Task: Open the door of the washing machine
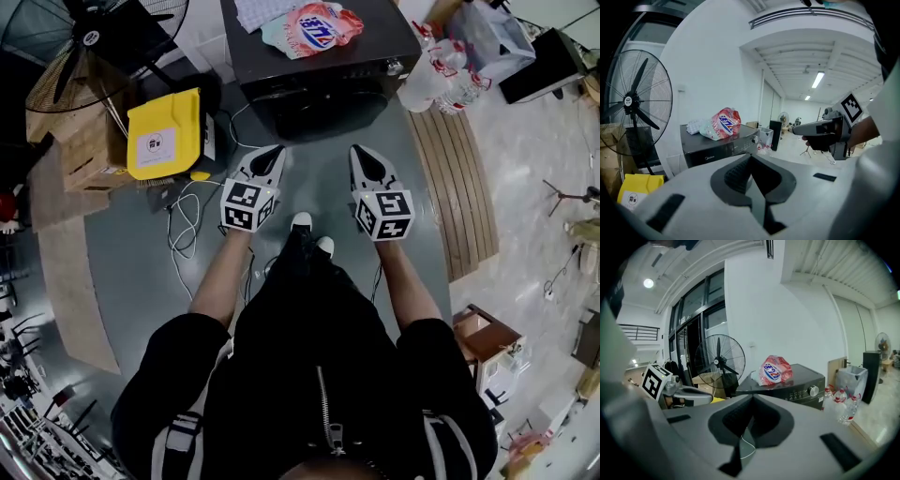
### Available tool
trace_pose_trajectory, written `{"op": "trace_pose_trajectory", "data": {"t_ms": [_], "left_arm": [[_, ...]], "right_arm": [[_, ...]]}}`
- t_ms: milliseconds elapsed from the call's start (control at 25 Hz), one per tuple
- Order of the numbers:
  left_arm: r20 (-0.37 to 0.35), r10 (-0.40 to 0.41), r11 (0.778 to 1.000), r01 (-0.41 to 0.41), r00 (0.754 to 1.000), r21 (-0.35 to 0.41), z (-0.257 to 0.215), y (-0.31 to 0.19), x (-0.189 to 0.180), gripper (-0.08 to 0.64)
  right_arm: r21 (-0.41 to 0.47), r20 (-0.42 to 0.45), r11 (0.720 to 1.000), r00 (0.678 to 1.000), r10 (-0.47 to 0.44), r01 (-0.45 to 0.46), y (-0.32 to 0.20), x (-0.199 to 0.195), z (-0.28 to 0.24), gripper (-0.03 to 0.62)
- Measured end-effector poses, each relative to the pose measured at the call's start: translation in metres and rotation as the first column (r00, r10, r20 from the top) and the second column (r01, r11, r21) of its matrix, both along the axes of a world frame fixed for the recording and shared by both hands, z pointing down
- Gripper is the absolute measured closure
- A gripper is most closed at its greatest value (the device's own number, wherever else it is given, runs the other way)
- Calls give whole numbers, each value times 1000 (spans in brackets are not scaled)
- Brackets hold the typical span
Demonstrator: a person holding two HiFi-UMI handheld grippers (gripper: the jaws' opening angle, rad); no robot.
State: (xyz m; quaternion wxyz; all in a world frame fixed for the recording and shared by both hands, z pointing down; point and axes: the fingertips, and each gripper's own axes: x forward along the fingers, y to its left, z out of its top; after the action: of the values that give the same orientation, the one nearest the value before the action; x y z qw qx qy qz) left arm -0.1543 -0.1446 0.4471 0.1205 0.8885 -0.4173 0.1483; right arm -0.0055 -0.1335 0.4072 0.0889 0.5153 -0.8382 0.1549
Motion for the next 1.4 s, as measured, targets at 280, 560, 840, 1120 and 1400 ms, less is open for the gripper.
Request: {"op": "trace_pose_trajectory", "data": {"t_ms": [280, 560, 840, 1120, 1400], "left_arm": [[-8, 15, 997, -16, 1000, -74, 40, -43, -7, 554], [53, 22, 988, -14, 998, -151, 110, -78, -20, 552], [52, 53, 969, -39, 997, -243, 180, -122, -21, 421], [107, 106, 937, -63, 989, -345, 251, -149, -23, 390], [199, 208, 904, -111, 958, -414, 315, -172, -17, 388]], "right_arm": [[-79, -11, 997, 1000, 9, -10, -40, -10, 36, 591], [-163, -10, 986, 1000, 22, -23, -60, -24, 80, 591], [-234, -25, 969, 997, 72, -76, -71, -7, 112, 591], [-290, -33, 948, 991, 131, -135, -65, 17, 136, 591], [-345, -60, 920, 983, 174, -184, -55, 37, 161, 591]]}}
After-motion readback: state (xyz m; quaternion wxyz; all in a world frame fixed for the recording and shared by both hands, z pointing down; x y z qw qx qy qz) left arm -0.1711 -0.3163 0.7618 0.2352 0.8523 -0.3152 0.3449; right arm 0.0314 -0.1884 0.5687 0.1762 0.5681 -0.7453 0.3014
